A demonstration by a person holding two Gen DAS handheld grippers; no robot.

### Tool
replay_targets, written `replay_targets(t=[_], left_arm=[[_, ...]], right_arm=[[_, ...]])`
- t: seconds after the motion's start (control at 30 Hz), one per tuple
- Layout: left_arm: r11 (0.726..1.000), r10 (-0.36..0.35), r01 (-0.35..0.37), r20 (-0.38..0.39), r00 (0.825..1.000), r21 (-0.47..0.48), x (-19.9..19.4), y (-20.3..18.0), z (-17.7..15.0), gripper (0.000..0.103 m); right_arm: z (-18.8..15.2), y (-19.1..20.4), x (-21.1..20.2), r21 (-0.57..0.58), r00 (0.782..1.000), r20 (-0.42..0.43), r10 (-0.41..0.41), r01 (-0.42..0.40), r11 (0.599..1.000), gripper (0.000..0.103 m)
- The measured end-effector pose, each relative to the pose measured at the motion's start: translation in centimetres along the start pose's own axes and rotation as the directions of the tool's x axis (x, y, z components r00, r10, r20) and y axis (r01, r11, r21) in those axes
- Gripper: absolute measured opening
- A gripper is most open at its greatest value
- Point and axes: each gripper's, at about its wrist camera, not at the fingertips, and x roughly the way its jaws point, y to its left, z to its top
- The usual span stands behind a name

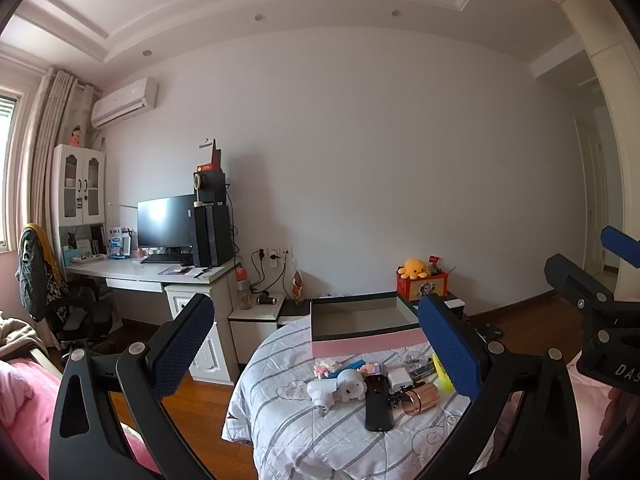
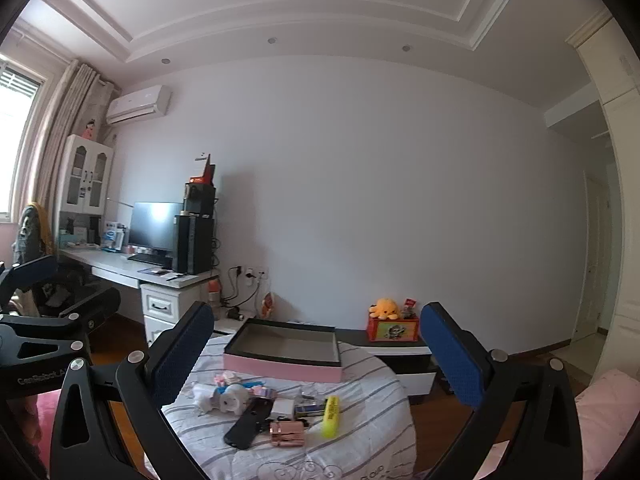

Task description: Organize rigid objects

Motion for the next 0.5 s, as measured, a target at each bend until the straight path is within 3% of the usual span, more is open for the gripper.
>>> replay_targets(t=[0.5], left_arm=[[1.0,-0.005,0.005,-0.009,1.0,0.013,0.25,-0.64,-0.15,0.103]], right_arm=[[-0.19,-0.28,-0.09,0.009,1.0,-0.002,-0.012,0.012,1.0,0.103]])
